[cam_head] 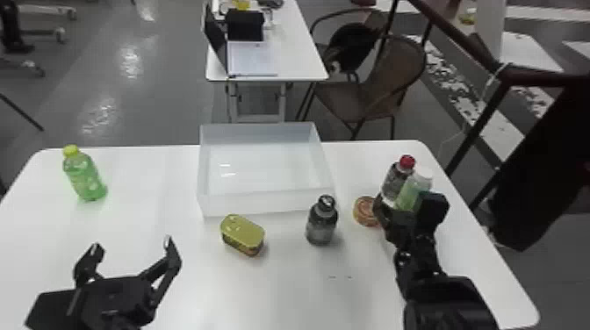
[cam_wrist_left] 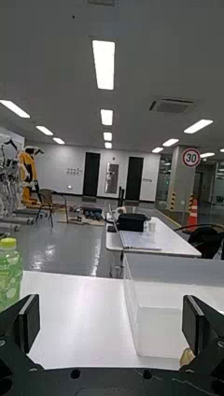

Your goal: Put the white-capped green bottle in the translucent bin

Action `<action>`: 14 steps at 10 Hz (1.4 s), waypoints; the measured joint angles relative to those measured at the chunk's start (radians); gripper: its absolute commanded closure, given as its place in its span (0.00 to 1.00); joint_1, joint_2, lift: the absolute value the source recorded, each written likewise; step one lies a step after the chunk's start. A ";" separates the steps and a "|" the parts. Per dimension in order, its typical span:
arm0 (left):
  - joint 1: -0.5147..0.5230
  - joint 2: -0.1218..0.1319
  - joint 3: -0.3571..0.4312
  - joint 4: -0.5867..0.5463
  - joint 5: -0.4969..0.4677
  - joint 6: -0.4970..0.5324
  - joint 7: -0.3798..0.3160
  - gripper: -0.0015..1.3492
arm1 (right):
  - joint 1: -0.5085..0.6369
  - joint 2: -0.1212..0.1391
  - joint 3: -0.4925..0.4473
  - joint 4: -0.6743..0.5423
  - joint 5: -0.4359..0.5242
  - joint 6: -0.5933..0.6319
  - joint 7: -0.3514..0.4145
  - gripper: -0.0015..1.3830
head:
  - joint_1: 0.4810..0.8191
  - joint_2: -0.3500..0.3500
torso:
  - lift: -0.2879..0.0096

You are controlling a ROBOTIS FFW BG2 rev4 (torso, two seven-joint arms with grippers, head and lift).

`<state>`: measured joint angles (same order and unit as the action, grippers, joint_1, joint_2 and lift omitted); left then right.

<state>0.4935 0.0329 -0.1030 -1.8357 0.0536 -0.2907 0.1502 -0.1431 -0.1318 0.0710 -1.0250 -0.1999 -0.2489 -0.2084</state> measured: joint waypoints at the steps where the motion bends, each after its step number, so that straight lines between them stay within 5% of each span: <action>1: 0.000 0.000 0.000 0.001 0.001 -0.001 0.000 0.11 | -0.008 -0.001 -0.011 0.001 0.023 0.012 -0.005 0.18 | 0.63 0.33 | 0.82; 3: 0.001 0.001 0.000 0.002 0.003 0.000 0.000 0.11 | -0.029 -0.006 -0.023 0.012 0.045 0.028 -0.006 0.21 | 0.63 0.31 | 0.82; 4: 0.002 0.001 0.000 0.003 0.006 0.000 0.000 0.11 | -0.037 -0.009 -0.023 0.018 0.048 0.031 -0.021 0.32 | 0.63 0.30 | 0.82; 7: 0.006 -0.001 0.000 0.007 0.017 -0.002 0.000 0.11 | -0.050 -0.007 -0.023 0.043 0.059 0.032 -0.060 0.83 | 0.63 0.29 | 0.82; 11: 0.008 -0.010 0.005 0.010 0.018 -0.005 0.000 0.11 | -0.051 -0.005 -0.022 0.074 -0.013 -0.029 0.060 0.86 | 0.63 0.32 | 0.82; 14: 0.006 -0.012 0.003 0.011 0.018 -0.005 0.000 0.11 | -0.011 0.023 -0.016 -0.143 -0.007 -0.026 0.162 0.86 | 0.63 0.39 | 0.82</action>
<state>0.4993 0.0204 -0.0997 -1.8244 0.0717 -0.2961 0.1503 -0.1545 -0.1093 0.0552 -1.1676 -0.2070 -0.2747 -0.0469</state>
